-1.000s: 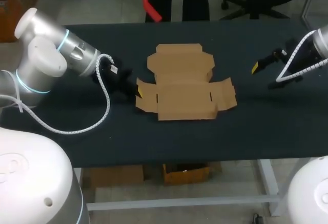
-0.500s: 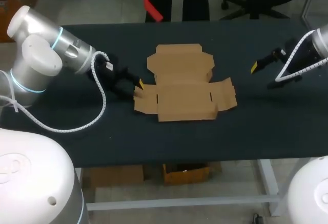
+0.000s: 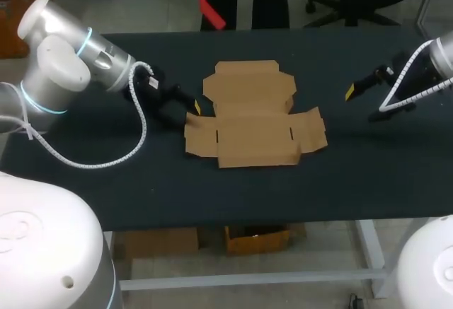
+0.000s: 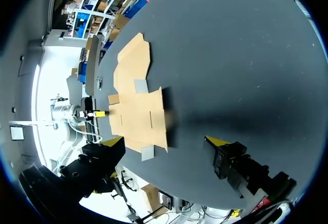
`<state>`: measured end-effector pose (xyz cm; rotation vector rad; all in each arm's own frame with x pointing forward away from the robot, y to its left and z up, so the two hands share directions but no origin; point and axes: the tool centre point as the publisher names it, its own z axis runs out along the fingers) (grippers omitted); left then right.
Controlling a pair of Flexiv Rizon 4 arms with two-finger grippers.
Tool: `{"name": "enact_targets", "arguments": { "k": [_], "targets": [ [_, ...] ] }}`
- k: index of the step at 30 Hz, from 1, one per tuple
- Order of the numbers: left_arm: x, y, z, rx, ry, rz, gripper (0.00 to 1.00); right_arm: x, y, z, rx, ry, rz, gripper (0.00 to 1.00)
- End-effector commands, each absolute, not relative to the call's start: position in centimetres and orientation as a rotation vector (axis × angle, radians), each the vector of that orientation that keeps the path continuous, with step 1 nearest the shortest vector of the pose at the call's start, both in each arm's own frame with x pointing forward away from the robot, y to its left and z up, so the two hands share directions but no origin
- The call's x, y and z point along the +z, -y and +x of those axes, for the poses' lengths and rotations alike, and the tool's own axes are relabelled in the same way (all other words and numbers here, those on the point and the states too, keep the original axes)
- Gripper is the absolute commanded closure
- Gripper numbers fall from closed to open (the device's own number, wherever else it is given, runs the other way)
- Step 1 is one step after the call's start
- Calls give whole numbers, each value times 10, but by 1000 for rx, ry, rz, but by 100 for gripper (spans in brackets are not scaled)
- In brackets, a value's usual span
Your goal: Assemble the packaging by folding the flat box into shape, placing the metal phone stand inside, and closing the box properly
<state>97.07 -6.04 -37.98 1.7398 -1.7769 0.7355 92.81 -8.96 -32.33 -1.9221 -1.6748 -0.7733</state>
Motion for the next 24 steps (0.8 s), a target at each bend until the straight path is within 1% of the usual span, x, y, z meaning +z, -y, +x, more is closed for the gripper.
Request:
{"name": "enact_targets", "arguments": {
  "k": [1,2,3,5,6,17,24],
  "targets": [
    [-386,61,978,707,1776,1708,71,-322,91,927,-773,1673,-1923,0],
    [-387,62,977,705,1777,1705,77,-323,91,927,-773,1671,-1924,0],
    [-387,63,977,704,1777,1703,81,-323,92,926,-772,1670,-1925,0],
    [-389,63,976,702,1777,1697,98,-324,92,926,-772,1669,-1927,0],
    [-391,63,976,702,1775,1696,100,-324,93,926,-772,1669,-1927,0],
    [-397,65,965,693,1758,1704,100,-325,94,922,-774,1664,-1929,0],
    [-387,66,948,715,1756,1693,100,-323,94,921,-779,1665,-1928,0]
  ]
}}
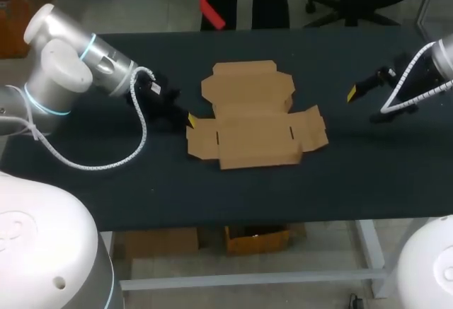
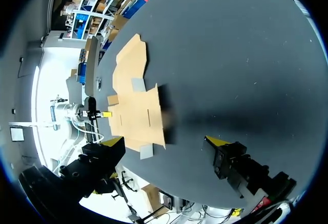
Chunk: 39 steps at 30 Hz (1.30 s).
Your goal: Assemble the packaging by folding the flat box into shape, placing the metal phone stand inside, and closing the box properly
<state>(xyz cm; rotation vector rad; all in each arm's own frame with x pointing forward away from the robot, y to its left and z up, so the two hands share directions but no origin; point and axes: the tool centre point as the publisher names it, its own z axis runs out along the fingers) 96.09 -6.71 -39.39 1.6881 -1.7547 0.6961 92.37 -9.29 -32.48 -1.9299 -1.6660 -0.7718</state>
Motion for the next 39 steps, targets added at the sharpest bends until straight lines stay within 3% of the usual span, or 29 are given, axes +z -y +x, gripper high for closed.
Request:
{"name": "enact_targets", "arguments": {
  "k": [1,39],
  "targets": [
    [-386,66,945,722,1756,1688,100,-323,94,921,-780,1665,-1929,0],
    [-381,74,891,758,1733,1638,100,-323,93,921,-776,1667,-1915,0]
  ]
}}
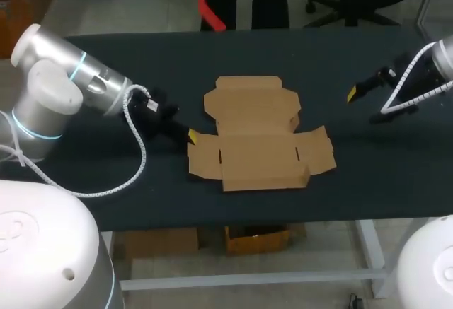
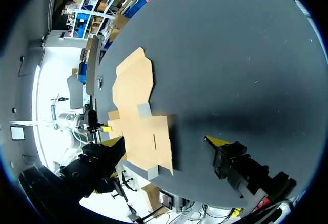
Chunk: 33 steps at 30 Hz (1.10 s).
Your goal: Assemble the packaging by folding the flat box into shape, placing the metal phone stand inside, and closing the box properly
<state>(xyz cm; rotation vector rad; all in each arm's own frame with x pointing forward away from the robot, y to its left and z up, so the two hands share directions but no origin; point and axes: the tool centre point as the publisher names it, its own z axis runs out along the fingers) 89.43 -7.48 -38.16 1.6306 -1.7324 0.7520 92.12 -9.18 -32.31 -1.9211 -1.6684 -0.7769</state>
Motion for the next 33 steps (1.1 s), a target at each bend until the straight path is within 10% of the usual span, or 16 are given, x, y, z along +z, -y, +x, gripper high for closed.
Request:
{"name": "enact_targets", "arguments": {
  "k": [1,9,11,13,14,15,33],
  "targets": [
    [-382,74,891,756,1732,1638,100,-323,93,921,-775,1667,-1915,0],
    [-387,75,894,728,1728,1642,100,-324,93,922,-775,1665,-1914,0],
    [-388,75,894,726,1727,1644,63,-324,93,921,-775,1664,-1914,0],
    [-387,74,895,726,1726,1647,47,-324,93,921,-775,1664,-1914,0],
    [-386,74,895,726,1727,1651,9,-324,94,921,-775,1663,-1914,0],
    [-384,73,896,728,1731,1658,0,-324,94,921,-775,1663,-1915,0],
    [-334,38,919,839,1848,1767,0,-311,95,920,-802,1675,-1910,0]
  ]
}}
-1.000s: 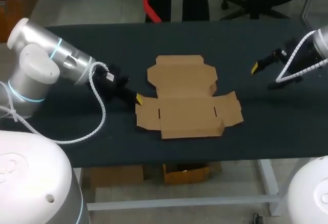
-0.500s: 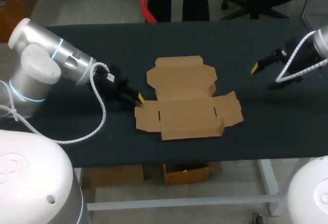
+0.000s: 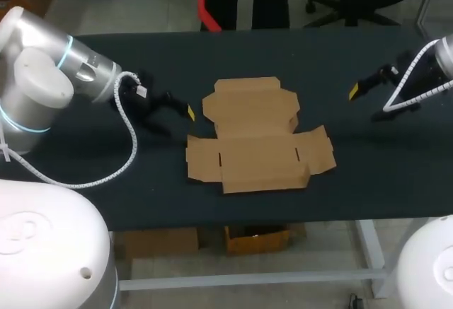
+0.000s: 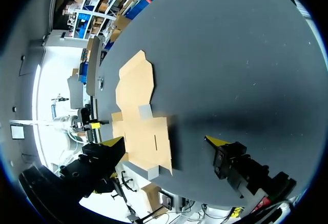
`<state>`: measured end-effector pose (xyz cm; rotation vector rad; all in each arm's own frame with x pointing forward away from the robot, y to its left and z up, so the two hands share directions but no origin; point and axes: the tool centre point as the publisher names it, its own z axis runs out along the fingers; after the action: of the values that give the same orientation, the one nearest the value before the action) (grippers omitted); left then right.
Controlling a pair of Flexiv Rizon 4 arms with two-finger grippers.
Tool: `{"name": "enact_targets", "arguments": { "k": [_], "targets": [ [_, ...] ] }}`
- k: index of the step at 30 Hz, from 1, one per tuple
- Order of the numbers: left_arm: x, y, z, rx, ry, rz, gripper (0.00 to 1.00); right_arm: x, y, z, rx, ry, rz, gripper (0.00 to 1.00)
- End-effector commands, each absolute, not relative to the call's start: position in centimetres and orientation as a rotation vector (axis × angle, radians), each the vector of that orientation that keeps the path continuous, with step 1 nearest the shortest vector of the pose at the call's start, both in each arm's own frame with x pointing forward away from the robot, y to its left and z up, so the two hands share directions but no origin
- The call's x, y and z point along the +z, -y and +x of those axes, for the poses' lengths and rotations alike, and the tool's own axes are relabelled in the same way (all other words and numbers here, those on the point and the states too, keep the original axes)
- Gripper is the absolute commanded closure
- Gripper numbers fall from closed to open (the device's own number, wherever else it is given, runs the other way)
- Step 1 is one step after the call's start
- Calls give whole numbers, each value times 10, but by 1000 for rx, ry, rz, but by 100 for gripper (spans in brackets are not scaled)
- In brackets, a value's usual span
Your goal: Assemble the packaging by folding the flat box into shape, placing the metal phone stand inside, and closing the box properly
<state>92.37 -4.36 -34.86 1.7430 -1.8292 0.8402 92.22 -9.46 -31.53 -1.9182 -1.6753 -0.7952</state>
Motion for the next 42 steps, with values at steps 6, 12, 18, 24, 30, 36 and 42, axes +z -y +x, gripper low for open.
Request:
{"name": "enact_targets", "arguments": {
  "k": [6,12,18,24,30,36,42],
  "targets": [
    [-327,28,935,829,1864,1765,0,-308,94,926,-817,1676,-1896,0],
    [-315,27,945,829,1910,1746,0,-303,88,935,-863,1689,-1851,0],
    [-304,22,957,822,1929,1772,0,-300,79,946,-865,1720,-1818,0],
    [-296,18,963,825,1931,1782,0,-299,78,949,-868,1717,-1810,0],
    [-296,18,963,825,1931,1782,0,-299,78,949,-868,1717,-1810,0],
    [-296,18,963,825,1931,1782,0,-299,78,949,-868,1717,-1810,0],
    [-296,18,963,825,1931,1782,0,-304,68,956,-868,1752,-1779,0]
  ]
}}
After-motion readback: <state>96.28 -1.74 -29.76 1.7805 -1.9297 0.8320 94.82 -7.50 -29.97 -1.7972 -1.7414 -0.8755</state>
